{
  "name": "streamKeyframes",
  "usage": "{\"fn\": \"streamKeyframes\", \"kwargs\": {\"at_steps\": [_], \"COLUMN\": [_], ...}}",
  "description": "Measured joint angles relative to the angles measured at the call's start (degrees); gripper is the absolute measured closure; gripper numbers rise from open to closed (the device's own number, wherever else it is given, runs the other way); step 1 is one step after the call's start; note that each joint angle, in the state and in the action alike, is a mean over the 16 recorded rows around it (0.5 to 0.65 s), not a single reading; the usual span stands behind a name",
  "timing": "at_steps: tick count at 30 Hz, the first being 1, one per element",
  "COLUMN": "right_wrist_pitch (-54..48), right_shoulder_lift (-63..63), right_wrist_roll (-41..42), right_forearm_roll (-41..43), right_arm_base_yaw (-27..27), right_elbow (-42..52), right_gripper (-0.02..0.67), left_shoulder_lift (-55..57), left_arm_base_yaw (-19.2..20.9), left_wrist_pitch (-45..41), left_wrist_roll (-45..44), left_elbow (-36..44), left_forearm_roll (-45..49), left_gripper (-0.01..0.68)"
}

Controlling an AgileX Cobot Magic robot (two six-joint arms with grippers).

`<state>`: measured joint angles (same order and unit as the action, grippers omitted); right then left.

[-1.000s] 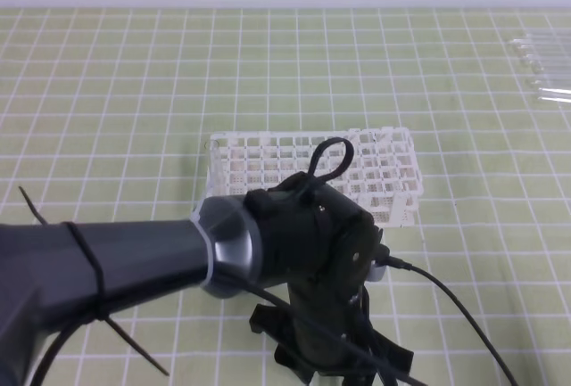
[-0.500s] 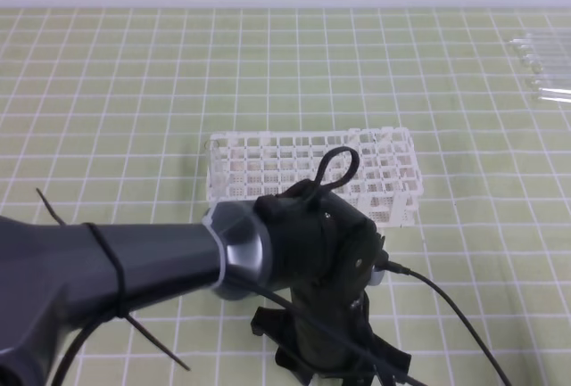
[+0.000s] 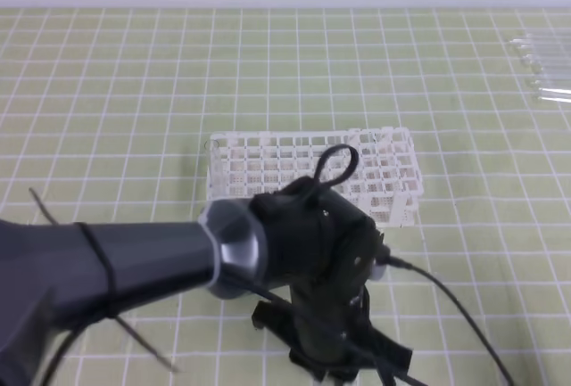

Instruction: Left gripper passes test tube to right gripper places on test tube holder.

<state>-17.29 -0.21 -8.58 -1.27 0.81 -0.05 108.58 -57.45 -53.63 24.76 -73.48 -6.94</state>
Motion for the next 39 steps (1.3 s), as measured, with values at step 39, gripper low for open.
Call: {"fn": "streamKeyframes", "kwargs": {"at_steps": [39], "right_wrist_pitch": [0.00], "right_shoulder_lift": [0.00], "right_wrist_roll": [0.00], "right_forearm_roll": [0.00], "right_arm_base_yaw": [0.00], "right_elbow": [0.00], "right_gripper": [0.666], "left_shoulder_lift": [-49.09], "left_arm_base_yaw": [-4.54], "left_wrist_pitch": [53.82], "left_wrist_roll": [0.29], "left_elbow": [52.05], "left_forearm_roll": [26.63], "left_gripper": [0.620]}}
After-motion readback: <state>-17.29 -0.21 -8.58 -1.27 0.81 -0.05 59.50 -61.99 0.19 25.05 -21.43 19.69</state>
